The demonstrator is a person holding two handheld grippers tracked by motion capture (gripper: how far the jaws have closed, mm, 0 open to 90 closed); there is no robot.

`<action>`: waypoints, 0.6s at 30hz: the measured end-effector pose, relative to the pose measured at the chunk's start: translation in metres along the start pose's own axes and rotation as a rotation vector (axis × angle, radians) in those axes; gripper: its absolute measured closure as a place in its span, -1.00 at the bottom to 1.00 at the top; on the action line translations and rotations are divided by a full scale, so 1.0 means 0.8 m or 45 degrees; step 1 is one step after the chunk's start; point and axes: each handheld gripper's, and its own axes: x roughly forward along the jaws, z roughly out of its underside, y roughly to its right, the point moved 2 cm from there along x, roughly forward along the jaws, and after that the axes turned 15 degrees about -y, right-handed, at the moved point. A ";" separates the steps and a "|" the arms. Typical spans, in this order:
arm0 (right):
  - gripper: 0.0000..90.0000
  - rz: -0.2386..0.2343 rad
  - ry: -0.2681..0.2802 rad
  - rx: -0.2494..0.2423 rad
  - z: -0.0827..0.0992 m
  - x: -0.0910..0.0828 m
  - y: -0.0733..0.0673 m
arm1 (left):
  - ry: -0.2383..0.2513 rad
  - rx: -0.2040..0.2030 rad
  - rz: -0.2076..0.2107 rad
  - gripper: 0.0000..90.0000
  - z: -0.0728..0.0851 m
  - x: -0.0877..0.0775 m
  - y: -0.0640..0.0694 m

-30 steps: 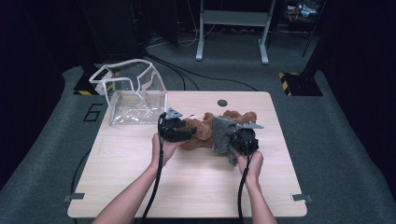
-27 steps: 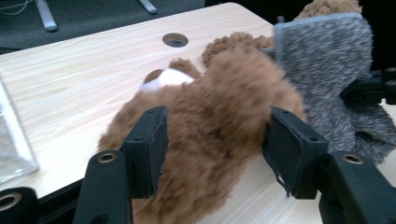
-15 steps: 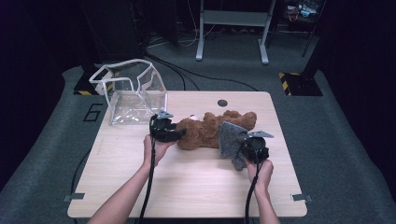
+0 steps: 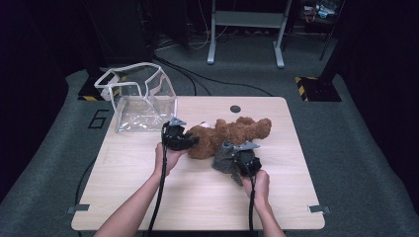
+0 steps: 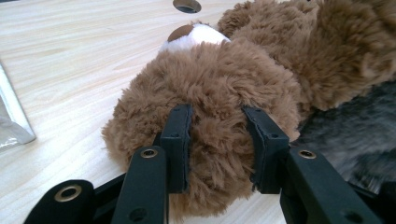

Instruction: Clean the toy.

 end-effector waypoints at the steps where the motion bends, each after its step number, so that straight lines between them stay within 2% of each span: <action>1: 0.82 -0.014 -0.007 -0.020 -0.004 0.003 -0.009 | -0.003 0.002 0.005 0.42 0.000 0.000 0.000; 5: 0.81 -0.069 0.027 -0.151 -0.024 0.006 -0.043 | -0.002 0.012 0.004 0.42 -0.001 0.001 0.000; 6: 0.82 -0.098 0.029 -0.158 -0.028 0.005 -0.048 | -0.005 0.016 0.001 0.42 -0.001 0.001 0.000; 10: 0.81 -0.115 0.030 -0.242 -0.039 0.008 -0.072 | 0.001 0.009 0.002 0.42 -0.001 0.001 0.000; 12: 0.82 -0.067 0.037 -0.233 -0.045 0.007 -0.078 | 0.006 0.006 0.006 0.42 0.000 0.000 0.000; 13: 0.81 -0.056 0.040 -0.202 -0.047 0.006 -0.076 | 0.001 0.014 0.006 0.41 0.000 0.000 -0.002; 14: 0.81 -0.049 0.059 -0.148 -0.053 0.003 -0.070 | 0.000 0.013 0.007 0.39 0.001 -0.001 -0.002; 15: 0.81 -0.066 0.061 -0.106 -0.056 -0.001 -0.064 | 0.001 0.014 0.011 0.36 0.001 -0.002 -0.003; 18: 0.81 -0.051 0.122 -0.044 -0.063 -0.015 -0.049 | 0.010 0.016 0.011 0.26 0.006 -0.006 -0.006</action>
